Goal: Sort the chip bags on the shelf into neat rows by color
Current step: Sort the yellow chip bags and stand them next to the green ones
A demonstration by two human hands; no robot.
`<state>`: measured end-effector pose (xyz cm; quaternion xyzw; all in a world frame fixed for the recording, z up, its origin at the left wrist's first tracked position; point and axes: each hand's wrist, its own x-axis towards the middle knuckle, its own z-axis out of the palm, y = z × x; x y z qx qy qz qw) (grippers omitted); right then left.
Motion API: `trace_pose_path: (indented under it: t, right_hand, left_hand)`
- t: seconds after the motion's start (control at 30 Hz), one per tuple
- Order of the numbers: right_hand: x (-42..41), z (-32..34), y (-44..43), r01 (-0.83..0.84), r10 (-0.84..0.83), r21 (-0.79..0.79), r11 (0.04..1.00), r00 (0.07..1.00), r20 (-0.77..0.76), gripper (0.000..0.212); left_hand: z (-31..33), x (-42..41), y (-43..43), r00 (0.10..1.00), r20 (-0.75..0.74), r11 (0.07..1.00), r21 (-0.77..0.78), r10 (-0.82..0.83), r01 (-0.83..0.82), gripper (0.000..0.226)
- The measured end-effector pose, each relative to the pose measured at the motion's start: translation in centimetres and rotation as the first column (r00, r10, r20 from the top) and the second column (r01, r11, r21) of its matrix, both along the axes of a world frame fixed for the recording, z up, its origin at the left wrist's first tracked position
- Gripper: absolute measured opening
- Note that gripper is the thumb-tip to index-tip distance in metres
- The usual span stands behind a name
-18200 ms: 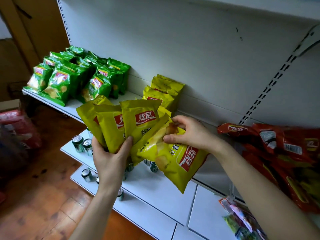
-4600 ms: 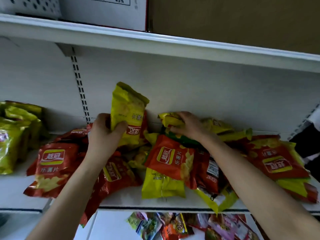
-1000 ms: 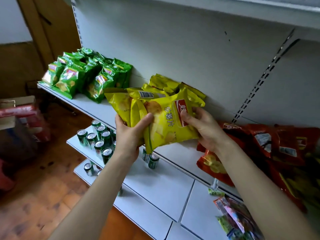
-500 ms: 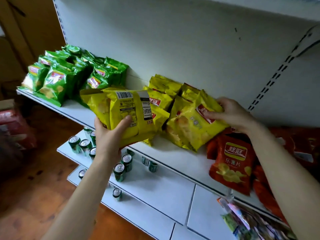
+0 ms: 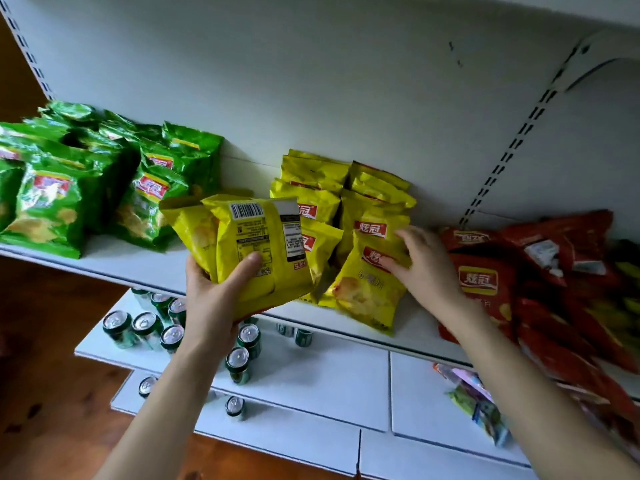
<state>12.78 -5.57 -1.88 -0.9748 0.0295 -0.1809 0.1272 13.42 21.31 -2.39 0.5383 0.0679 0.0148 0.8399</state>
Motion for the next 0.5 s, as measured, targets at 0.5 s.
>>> trace_pose_path:
  t: [0.5]
  right_hand:
    - [1.7, -5.1, 2.0, -0.008, -0.034, -0.167, 0.986, 0.969, -0.246, 0.061]
  left_hand:
    - [-0.3, 0.4, 1.2, 0.994, -0.006, 0.994, 0.008, -0.11, 0.11, 0.054]
